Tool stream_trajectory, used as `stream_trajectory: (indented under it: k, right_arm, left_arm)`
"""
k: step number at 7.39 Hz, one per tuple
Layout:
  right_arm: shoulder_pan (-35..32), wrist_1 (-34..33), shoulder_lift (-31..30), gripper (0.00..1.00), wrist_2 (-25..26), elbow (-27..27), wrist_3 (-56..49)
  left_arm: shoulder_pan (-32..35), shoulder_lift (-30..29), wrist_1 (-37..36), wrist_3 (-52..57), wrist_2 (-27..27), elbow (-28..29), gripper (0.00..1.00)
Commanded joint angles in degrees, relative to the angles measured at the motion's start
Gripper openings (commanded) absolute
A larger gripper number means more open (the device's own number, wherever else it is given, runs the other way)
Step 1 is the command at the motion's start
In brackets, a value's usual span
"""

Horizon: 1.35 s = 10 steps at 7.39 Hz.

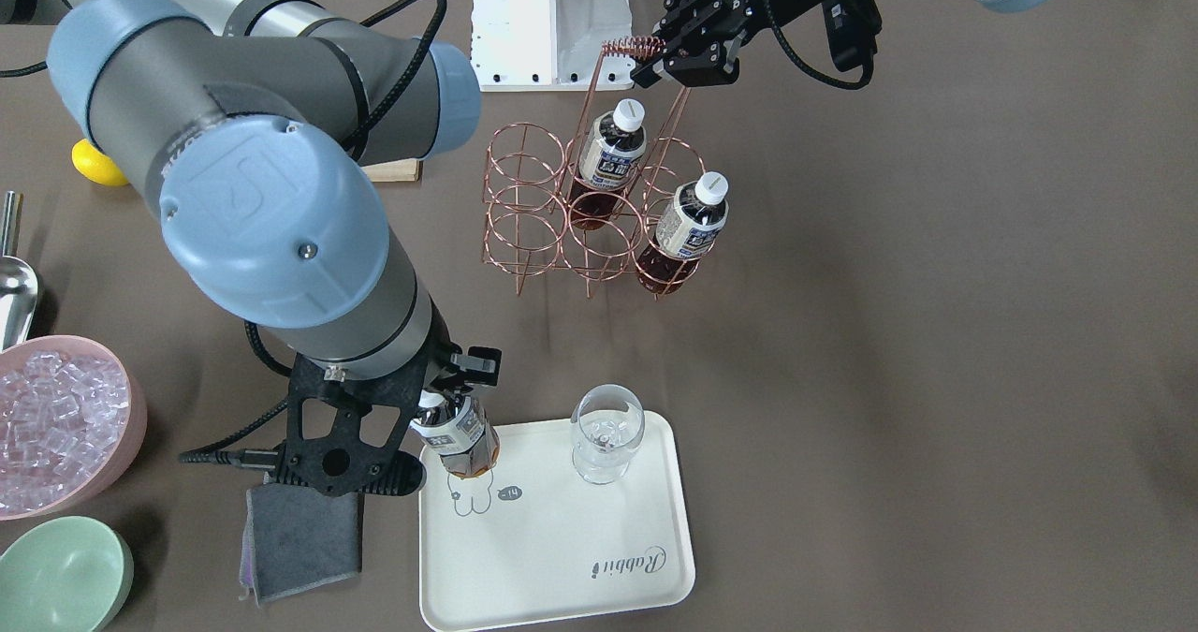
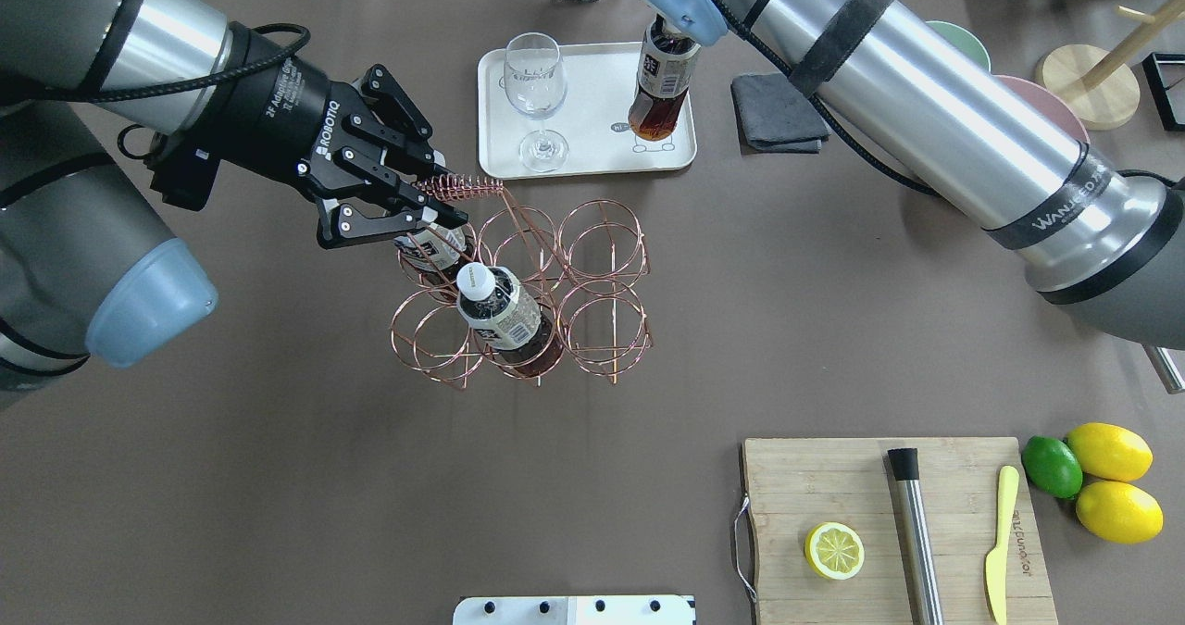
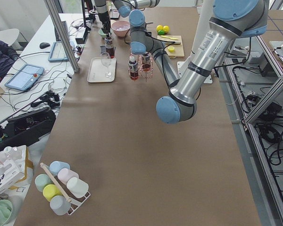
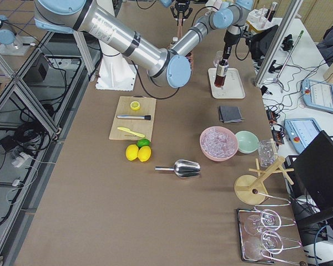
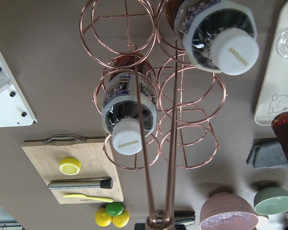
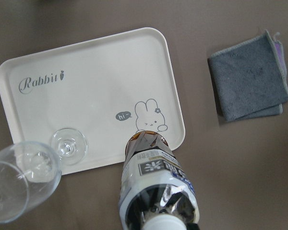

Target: Take tea from basket to plate

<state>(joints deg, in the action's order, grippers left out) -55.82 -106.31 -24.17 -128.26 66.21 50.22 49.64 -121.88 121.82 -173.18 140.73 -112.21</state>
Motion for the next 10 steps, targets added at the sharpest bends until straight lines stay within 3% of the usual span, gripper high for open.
stream_trajectory:
  k: [1, 4, 6, 9, 10]
  right_arm:
    - [-0.78, 8.03, 0.35, 0.00, 0.20, -7.39, -0.74]
    - [-0.70, 10.68, 2.88, 0.00, 1.16, -12.83, -0.65]
    - [-0.61, 14.72, 3.34, 0.00, 1.78, -15.83, -0.56]
    - [0.70, 15.87, 4.22, 0.00, 3.35, -16.90, -0.56]
    - [0.71, 15.87, 4.30, 0.00, 3.45, -16.90, -0.47]
  left_arm:
    - [3.16, 6.18, -0.01, 2.22, 2.95, -4.05, 0.00]
    - [17.82, 11.39, -5.52, 17.65, 18.38, -2.58, 0.00]
    - [25.99, 11.49, -5.98, 24.53, 25.87, 4.86, 0.00]
    - [34.37, 11.14, -5.98, 35.95, 30.91, 13.40, 0.00]
    - [34.91, 10.88, -5.98, 36.25, 32.05, 13.60, 0.00]
